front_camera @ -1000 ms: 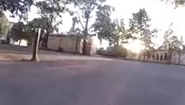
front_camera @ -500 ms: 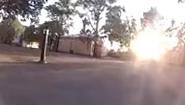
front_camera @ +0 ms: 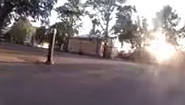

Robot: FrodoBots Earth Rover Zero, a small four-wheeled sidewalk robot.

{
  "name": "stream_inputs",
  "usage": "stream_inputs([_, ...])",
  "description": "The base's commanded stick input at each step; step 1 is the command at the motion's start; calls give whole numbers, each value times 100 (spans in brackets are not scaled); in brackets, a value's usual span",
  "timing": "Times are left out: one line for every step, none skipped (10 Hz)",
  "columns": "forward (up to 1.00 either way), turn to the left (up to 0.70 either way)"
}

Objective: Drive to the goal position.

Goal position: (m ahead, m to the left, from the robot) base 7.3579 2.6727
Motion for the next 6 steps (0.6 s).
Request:
stream_inputs([70,0])
stream_inputs([70,0])
stream_inputs([70,0])
stream_inputs([70,0])
stream_inputs([70,0])
stream_inputs([70,0])
